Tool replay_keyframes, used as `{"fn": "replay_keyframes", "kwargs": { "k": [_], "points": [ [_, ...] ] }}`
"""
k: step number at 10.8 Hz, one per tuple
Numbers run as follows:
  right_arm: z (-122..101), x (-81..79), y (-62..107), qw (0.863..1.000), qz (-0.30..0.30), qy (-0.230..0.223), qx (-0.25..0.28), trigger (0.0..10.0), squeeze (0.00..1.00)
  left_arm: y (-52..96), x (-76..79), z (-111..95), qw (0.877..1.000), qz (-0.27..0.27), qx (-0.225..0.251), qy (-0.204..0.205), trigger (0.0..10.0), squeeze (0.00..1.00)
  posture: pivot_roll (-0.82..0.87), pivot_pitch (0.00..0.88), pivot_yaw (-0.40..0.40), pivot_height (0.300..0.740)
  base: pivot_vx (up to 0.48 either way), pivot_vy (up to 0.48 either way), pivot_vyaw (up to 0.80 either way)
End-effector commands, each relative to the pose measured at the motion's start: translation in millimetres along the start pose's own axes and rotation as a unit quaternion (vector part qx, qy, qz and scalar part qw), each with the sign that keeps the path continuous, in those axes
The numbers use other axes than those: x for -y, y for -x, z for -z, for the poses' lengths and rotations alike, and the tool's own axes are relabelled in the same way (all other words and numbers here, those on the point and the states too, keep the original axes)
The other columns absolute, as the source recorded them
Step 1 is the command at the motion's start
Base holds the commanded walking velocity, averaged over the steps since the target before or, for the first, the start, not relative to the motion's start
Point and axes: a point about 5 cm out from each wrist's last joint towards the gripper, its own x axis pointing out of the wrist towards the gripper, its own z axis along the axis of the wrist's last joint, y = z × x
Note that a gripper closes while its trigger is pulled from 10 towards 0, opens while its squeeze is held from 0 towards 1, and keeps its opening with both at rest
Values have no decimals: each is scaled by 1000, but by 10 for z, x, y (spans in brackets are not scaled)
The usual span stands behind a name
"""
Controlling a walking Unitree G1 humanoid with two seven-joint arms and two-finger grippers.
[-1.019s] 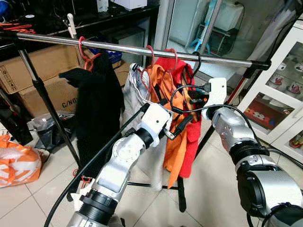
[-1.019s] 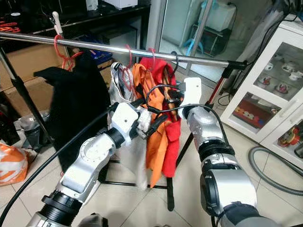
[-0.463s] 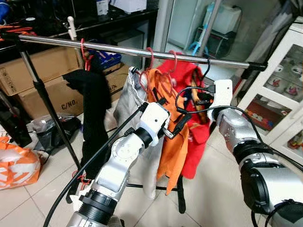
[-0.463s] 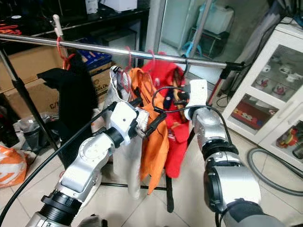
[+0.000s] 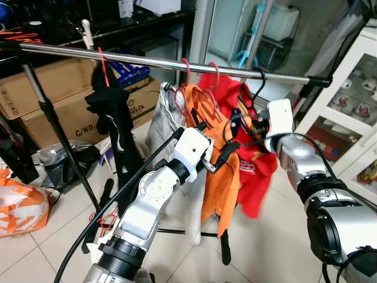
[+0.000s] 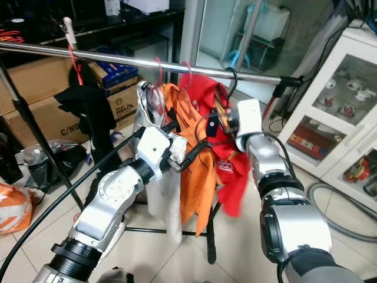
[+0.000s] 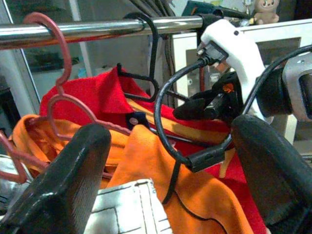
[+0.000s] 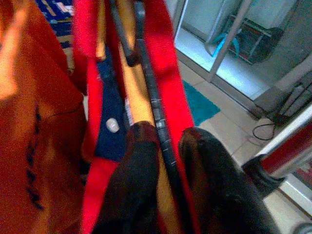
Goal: Hang hanger
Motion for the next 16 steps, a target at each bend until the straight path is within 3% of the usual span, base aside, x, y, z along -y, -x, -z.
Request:
{"fn": "replay_keyframes", "kwargs": {
  "k": [1, 4, 6, 7, 9, 13, 16],
  "points": [
    [-101, 124, 13, 1000, 20, 8, 17, 10000, 1000, -24, 20, -62, 1000, 3, 11, 2, 10000, 0, 99, 18, -89, 740, 0, 0, 0],
    [-178, 302, 75, 993, 58, -72, 73, 10000, 1000, -10, 27, -42, 1000, -1, 9, 4, 10000, 0, 95, 17, -89, 740, 0, 0, 0],
    [-275, 432, 147, 982, 94, -93, 136, 10000, 1000, -7, 19, -30, 1000, -3, 7, 4, 10000, 0, 81, 10, -77, 740, 0, 0, 0],
    [-383, 526, 210, 970, 117, -105, 187, 10000, 1000, -14, 12, -26, 1000, -4, 7, 3, 10000, 0, 73, 2, -73, 740, 0, 0, 0],
    [-416, 555, 243, 963, 104, -136, 210, 10000, 1000, -24, 19, -16, 1000, -3, 5, 4, 10000, 0, 66, 0, -72, 740, 0, 0, 0],
    [-247, 308, 170, 982, 13, -111, 151, 10000, 1000, -30, 41, 0, 1000, -2, 4, 7, 10000, 0, 62, 0, -82, 740, 0, 0, 0],
    [-195, 199, 117, 989, -23, -94, 108, 10000, 1000, -33, 43, 0, 1000, -7, 5, 9, 10000, 0, 69, 0, -96, 740, 0, 0, 0]
  ]
}}
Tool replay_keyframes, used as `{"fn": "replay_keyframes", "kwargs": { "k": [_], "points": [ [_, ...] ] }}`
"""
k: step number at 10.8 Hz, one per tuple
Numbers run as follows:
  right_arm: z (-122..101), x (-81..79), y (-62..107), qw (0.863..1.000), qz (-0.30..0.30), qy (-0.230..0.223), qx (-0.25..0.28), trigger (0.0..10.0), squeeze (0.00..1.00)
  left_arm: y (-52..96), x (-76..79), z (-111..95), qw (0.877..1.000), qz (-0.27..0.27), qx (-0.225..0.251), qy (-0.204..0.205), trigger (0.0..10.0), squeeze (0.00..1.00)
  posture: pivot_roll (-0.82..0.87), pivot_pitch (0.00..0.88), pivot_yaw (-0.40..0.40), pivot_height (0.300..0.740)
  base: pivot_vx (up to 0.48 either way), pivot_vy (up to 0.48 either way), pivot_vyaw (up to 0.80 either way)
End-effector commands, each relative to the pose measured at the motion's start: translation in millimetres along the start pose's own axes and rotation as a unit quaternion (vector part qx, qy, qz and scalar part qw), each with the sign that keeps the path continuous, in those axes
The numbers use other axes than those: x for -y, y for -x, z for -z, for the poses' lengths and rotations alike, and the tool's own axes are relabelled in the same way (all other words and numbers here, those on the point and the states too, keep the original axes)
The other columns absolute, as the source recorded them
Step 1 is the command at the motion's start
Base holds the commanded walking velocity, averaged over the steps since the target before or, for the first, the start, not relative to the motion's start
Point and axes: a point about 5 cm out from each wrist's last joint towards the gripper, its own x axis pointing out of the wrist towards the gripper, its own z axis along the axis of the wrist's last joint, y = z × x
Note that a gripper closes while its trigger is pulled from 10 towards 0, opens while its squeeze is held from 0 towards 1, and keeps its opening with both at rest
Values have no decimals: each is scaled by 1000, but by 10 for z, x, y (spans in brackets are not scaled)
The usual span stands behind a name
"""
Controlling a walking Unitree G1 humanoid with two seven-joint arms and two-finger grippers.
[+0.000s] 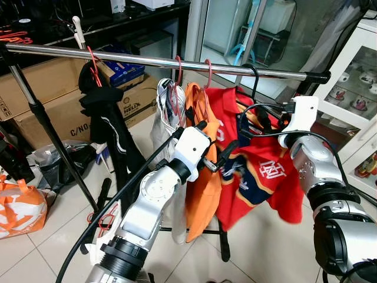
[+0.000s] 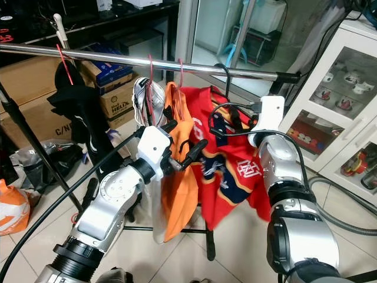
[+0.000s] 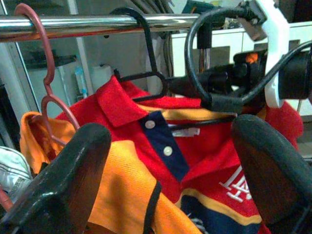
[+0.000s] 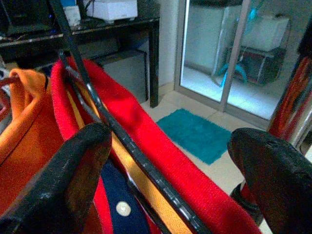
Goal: Hang hanger
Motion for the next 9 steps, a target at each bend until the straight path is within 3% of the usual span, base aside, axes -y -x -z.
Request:
{"fn": "replay_keyframes", "kwargs": {
  "k": [1, 2, 3, 5, 7, 9],
  "points": [
    [-58, -15, -29, 1000, -9, -1, -3, 10000, 1000, -12, 34, 16, 1000, 1, -2, 3, 10000, 0, 70, 2, -99, 740, 0, 0, 0],
    [-46, -22, -32, 1000, -5, -10, -6, 10000, 1000, -10, 35, 18, 1000, 0, -2, 3, 10000, 0, 70, 4, -101, 740, 0, 0, 0],
    [-34, -10, -41, 999, 5, -50, -15, 10000, 1000, -8, 37, 20, 1000, -2, -3, 4, 10000, 0, 72, 8, -102, 740, 0, 0, 0],
    [-35, -5, -32, 1000, -1, -17, -17, 10000, 1000, -5, 34, 22, 1000, -3, -3, 4, 10000, 0, 72, 12, -104, 740, 0, 0, 0],
    [-54, -11, -12, 998, -22, -59, -2, 10000, 1000, -2, 38, 23, 1000, -3, -4, 6, 10000, 0, 71, 14, -105, 740, 0, 0, 0],
    [-66, -11, 10, 996, -49, -71, 1, 10000, 1000, 2, 41, 25, 1000, -2, -5, 6, 10000, 0, 68, 18, -102, 740, 0, 0, 0]
  ]
}}
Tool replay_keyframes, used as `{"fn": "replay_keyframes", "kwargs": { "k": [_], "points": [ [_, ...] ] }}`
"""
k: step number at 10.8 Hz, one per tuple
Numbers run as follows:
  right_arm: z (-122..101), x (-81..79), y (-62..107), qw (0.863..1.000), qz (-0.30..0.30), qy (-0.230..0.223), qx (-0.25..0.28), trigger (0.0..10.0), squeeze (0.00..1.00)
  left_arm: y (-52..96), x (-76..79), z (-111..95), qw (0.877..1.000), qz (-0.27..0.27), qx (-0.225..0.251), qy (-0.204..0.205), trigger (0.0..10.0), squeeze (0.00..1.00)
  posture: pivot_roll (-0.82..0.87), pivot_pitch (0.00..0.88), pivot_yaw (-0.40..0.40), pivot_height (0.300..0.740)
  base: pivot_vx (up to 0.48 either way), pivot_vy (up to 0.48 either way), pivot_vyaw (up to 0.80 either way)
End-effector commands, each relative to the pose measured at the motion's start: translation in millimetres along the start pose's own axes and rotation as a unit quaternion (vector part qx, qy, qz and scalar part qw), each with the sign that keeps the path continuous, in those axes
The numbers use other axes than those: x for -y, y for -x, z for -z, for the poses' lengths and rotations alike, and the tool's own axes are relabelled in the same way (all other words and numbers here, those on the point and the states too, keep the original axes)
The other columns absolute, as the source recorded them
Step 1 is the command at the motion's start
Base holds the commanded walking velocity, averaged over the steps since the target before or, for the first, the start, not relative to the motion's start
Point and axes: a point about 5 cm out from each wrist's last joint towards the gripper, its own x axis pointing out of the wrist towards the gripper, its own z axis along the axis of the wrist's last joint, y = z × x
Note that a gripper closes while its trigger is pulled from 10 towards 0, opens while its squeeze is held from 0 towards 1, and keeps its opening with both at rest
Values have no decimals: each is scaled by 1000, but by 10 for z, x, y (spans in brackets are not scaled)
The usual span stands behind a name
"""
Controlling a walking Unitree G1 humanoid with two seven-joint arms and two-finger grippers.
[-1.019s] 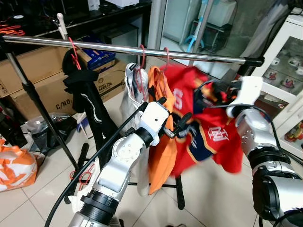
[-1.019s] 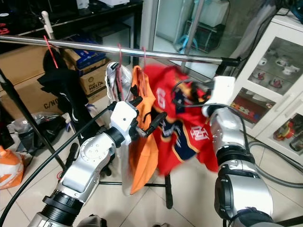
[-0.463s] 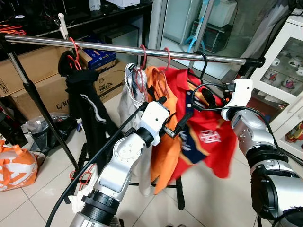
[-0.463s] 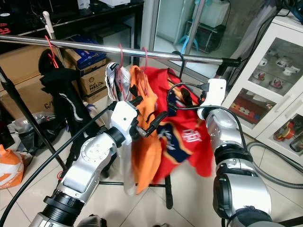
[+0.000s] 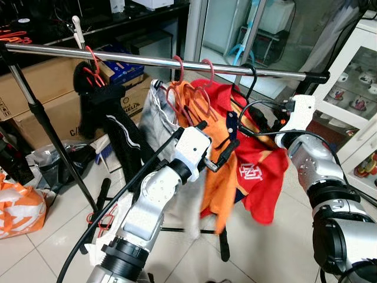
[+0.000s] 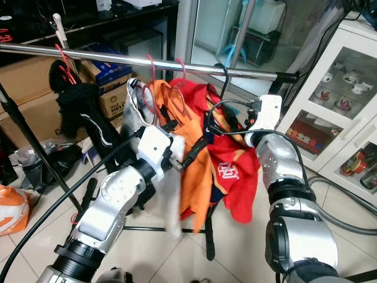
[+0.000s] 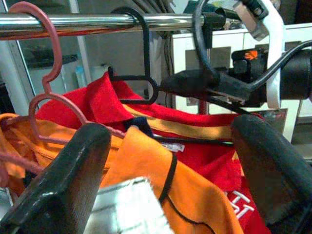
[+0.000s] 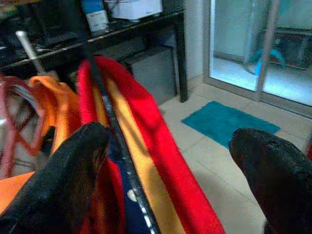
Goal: Hang hanger
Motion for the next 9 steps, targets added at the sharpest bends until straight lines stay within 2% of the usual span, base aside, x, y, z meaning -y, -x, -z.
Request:
{"fn": "replay_keyframes", "kwargs": {
  "k": [1, 3, 5, 7, 8, 9],
  "points": [
    [-50, 41, 31, 1000, -7, 0, 5, 10000, 1000, -2, 37, 16, 1000, 3, -4, 4, 10000, 0, 68, 18, -102, 740, 0, 0, 0],
    [-100, 29, 54, 998, -50, 32, -12, 10000, 1000, -2, 41, 18, 1000, 4, -4, 5, 10000, 0, 64, 20, -101, 740, 0, 0, 0],
    [-234, 101, 82, 998, -39, 37, 10, 10000, 1000, 3, 35, 18, 1000, 3, -4, 4, 10000, 0, 64, 21, -103, 740, 0, 0, 0],
    [-279, 228, 149, 999, 11, 28, 37, 10000, 1000, 19, 13, 25, 1000, -2, -4, 3, 10000, 0, 61, 21, -105, 740, 0, 0, 0],
    [-210, 297, 220, 994, 73, 31, 69, 10000, 1000, 65, -71, 40, 999, -23, -5, 22, 10000, 0, 60, 20, -101, 740, 0, 0, 0],
    [-186, 312, 248, 992, 88, 36, 79, 10000, 1000, 81, -105, 42, 999, -31, -6, 27, 10000, 0, 62, 19, -96, 740, 0, 0, 0]
  ]
}}
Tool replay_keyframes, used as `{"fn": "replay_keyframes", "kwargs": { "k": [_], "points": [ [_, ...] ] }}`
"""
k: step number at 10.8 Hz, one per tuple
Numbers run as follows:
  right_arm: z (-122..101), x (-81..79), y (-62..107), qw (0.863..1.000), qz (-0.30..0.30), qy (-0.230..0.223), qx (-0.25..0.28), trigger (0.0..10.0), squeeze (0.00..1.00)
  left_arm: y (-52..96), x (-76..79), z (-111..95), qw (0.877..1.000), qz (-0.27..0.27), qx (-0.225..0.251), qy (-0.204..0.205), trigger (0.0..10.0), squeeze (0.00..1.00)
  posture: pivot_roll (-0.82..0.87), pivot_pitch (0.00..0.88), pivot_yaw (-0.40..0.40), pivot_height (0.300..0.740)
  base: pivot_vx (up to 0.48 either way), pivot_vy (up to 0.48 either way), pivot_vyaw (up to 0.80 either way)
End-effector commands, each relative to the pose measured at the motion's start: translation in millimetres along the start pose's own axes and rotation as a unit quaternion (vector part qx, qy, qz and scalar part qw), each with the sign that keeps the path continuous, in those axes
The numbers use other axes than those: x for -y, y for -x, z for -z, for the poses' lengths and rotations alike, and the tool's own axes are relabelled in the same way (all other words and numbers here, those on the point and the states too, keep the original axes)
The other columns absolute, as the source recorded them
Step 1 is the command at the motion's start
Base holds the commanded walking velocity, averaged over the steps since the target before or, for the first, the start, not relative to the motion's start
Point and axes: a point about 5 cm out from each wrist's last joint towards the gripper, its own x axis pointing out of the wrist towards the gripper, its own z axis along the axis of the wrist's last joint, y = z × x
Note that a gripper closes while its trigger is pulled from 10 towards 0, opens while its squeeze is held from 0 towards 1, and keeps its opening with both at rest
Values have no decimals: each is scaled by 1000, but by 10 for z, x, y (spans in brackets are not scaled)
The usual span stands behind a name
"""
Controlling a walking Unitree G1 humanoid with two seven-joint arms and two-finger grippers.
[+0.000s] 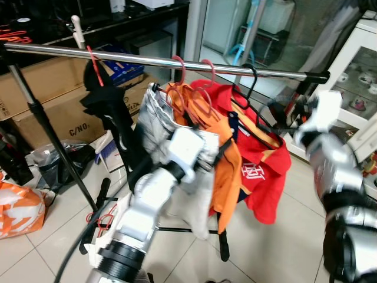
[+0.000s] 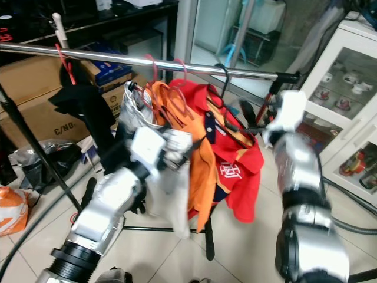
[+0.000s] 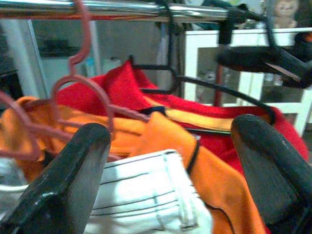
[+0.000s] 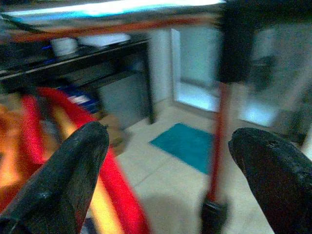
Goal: Hang hanger
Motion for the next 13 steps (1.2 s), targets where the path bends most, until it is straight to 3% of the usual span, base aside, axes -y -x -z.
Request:
{"fn": "replay_keyframes", "kwargs": {
  "k": [1, 2, 4, 5, 7, 9, 10, 11, 13],
  "points": [
    [-108, 71, 22, 999, 34, 0, 41, 10000, 1000, 23, -28, -21, 1000, -11, 2, 4, 10000, 0, 64, 18, -94, 740, 0, 0, 0],
    [-51, 130, 107, 994, 86, 12, 60, 10000, 1000, 98, -115, -7, 999, -35, 2, 5, 10000, 0, 69, 8, -86, 740, 0, 0, 0],
    [72, 119, 196, 992, 108, 11, 62, 10000, 1000, 186, -179, 19, 998, -59, 2, 7, 10000, 0, 72, 0, -73, 740, 0, 0, 0],
    [279, 56, 380, 994, 101, 14, 49, 10000, 1000, 406, -270, 90, 994, -108, -6, 8, 10000, 0, 76, 0, -69, 740, 0, 0, 0],
    [325, -24, 566, 991, 119, 21, 62, 10000, 1000, 576, -257, -7, 991, -135, 6, 8, 10000, 0, 68, 19, -61, 740, 0, 0, 0],
    [227, -204, 476, 991, 98, 32, 83, 10000, 1000, 478, -190, -59, 993, -117, 10, 4, 10000, 0, 60, 27, -56, 740, 0, 0, 0],
    [175, -309, 383, 992, 86, 40, 82, 10000, 75, 423, -201, -78, 992, -122, 12, 4, 10000, 0, 56, 23, -55, 740, 0, 0, 0],
    [142, -336, 337, 993, 81, 34, 81, 10000, 0, 396, -210, -99, 992, -123, 12, 3, 10000, 0, 52, 23, -52, 740, 0, 0, 0],
    [111, -319, 299, 992, 92, 37, 81, 10000, 0, 369, -229, -116, 992, -123, 12, -1, 10000, 0, 44, 25, -48, 740, 0, 0, 0]
  ]
}}
